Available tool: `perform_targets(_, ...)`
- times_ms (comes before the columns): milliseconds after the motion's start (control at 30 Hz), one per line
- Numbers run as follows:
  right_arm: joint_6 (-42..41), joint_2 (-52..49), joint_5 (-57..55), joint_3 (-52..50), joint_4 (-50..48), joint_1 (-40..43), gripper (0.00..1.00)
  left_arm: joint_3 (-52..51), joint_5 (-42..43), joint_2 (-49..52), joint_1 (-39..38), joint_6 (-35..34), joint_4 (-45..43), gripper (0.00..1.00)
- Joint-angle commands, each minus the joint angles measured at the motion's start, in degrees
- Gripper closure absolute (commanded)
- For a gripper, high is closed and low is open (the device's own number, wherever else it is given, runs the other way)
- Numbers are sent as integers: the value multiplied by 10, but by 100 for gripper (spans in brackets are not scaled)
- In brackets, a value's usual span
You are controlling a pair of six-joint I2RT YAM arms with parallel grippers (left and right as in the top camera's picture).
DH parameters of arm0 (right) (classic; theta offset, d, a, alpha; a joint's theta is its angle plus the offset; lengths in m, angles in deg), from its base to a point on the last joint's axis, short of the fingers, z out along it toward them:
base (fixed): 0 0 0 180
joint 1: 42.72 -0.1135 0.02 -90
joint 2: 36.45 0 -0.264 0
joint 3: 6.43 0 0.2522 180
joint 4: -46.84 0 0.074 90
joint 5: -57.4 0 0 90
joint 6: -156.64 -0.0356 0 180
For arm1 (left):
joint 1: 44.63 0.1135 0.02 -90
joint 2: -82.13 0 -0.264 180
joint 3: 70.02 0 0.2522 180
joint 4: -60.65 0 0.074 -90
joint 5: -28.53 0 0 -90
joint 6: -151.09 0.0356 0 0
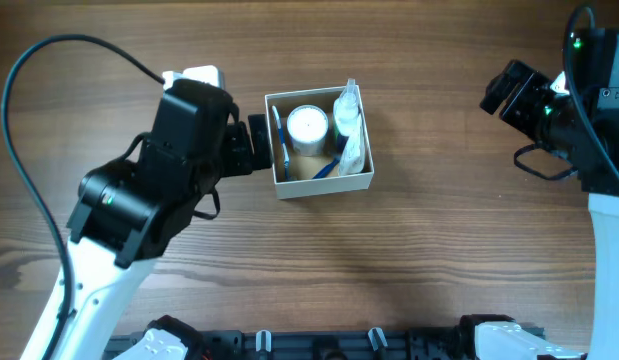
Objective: Pack container
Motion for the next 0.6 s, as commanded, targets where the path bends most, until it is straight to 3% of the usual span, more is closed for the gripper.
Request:
perform_targets(0, -3, -2, 3, 1, -2, 1, 0, 0, -53, -26, 5, 15, -5, 0)
perform_targets(167, -3, -2, 3, 1, -2, 1, 0, -40, -37, -82, 54, 18, -11, 0)
perform_targets(367, -3, -2, 3, 1, -2, 1, 0, -203, 53, -194, 183, 18, -89, 0)
perform_targets(567, -3, -2, 3, 1, -2, 1, 0, -405, 54, -324, 216, 18, -168, 0)
